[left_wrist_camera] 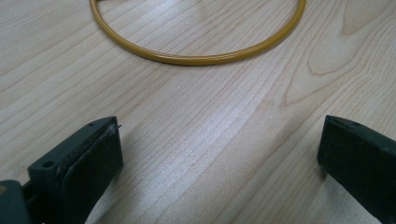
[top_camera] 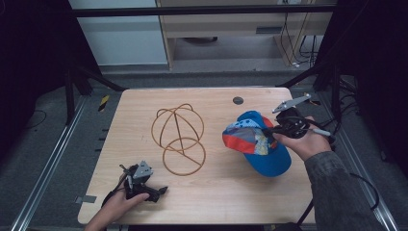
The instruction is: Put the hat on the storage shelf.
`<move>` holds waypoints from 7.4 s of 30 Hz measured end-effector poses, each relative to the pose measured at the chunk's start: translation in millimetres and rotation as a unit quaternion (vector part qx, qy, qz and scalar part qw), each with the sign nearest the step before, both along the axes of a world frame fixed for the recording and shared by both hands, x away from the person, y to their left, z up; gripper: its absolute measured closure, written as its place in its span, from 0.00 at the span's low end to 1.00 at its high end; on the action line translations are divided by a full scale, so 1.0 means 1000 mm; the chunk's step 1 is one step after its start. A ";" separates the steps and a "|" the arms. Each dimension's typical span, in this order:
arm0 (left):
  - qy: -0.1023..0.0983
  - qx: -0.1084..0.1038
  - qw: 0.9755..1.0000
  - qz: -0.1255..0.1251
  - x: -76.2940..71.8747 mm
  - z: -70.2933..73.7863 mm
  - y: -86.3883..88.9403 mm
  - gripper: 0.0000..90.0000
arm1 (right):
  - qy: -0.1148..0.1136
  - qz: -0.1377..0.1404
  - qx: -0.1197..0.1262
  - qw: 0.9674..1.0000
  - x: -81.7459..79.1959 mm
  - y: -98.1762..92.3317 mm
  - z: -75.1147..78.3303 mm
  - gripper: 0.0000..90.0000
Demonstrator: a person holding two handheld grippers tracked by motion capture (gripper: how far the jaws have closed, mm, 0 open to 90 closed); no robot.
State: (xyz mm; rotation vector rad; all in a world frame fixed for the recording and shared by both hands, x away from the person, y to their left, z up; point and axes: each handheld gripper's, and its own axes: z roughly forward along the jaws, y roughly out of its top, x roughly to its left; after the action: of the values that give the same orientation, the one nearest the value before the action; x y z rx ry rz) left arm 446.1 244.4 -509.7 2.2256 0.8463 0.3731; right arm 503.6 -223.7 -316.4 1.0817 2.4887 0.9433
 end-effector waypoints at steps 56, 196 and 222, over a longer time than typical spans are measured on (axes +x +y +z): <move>0.001 0.002 1.000 0.000 0.000 0.000 0.000 0.00 | -0.111 0.064 0.057 0.990 0.007 0.076 0.108 1.00; -0.001 0.002 1.000 0.000 -0.001 0.000 0.001 0.00 | -0.059 0.182 -0.002 0.982 0.053 0.249 0.085 0.85; -0.001 0.001 1.000 0.000 -0.001 0.000 0.001 0.00 | -0.071 0.165 0.016 0.984 0.036 0.229 0.101 0.52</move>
State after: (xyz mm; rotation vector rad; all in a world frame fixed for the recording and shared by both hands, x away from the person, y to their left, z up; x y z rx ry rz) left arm 444.9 245.4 -509.5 2.2276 0.8456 0.3754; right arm 539.6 5.3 -215.5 0.5936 2.5847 1.1087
